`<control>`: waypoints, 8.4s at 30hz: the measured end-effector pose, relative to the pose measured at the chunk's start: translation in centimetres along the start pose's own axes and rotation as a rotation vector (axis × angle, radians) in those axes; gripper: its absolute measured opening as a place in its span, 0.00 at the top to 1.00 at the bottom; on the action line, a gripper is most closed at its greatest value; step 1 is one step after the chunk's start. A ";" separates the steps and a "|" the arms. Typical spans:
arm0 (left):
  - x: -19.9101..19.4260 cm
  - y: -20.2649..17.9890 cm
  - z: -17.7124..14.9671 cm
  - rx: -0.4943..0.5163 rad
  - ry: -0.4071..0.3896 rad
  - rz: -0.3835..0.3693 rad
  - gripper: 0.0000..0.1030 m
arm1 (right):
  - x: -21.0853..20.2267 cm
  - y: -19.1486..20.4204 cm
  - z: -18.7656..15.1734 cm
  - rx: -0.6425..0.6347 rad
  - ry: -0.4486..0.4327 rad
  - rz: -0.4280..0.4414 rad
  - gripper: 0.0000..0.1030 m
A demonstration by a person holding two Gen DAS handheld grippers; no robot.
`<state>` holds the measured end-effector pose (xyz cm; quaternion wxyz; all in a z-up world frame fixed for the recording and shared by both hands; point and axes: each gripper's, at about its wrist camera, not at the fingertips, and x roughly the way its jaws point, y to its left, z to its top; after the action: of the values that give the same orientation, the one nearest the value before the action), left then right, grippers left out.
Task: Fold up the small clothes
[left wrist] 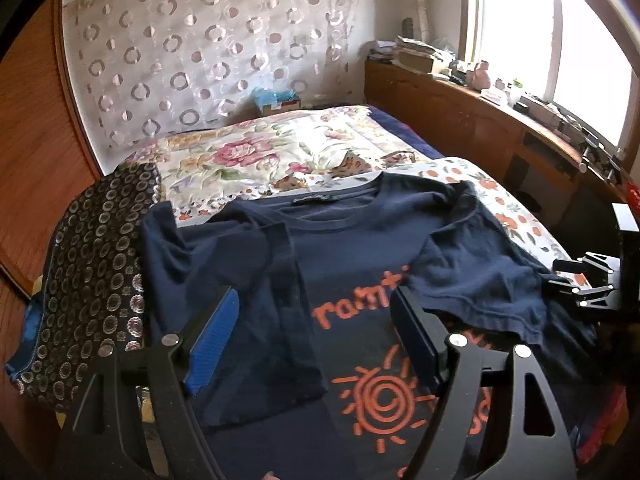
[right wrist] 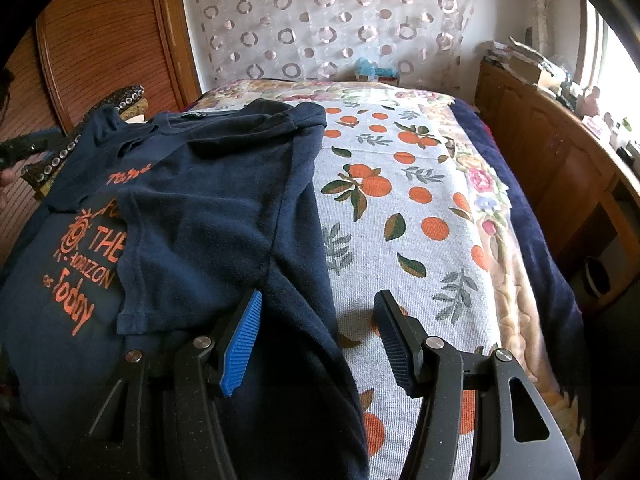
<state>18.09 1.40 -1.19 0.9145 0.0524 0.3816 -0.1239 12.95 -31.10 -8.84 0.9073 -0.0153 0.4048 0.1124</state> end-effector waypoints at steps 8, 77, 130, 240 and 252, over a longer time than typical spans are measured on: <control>1.5 5.1 1.0 -0.063 0.037 0.038 0.24 | 0.7 -0.6 5.4 -0.042 -0.040 0.018 0.42; -12.2 6.9 -4.6 -0.082 -0.220 -0.044 0.97 | -6.0 0.5 6.2 -0.170 -0.255 0.211 0.92; -5.1 7.2 -13.1 -0.077 0.149 0.011 0.56 | -4.8 -2.9 -3.8 -0.050 -0.003 0.083 0.53; 1.4 6.3 3.2 -0.047 -0.080 -0.031 0.43 | -6.3 -1.3 11.7 0.038 -0.110 -0.172 0.28; -2.2 5.4 -7.0 -0.028 0.026 -0.061 0.26 | -10.8 0.5 3.0 0.116 -0.039 -0.032 0.27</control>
<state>13.22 8.32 -4.59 0.9059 0.0293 0.3966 -0.1458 8.08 -32.31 1.17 0.9162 0.0329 0.3923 0.0747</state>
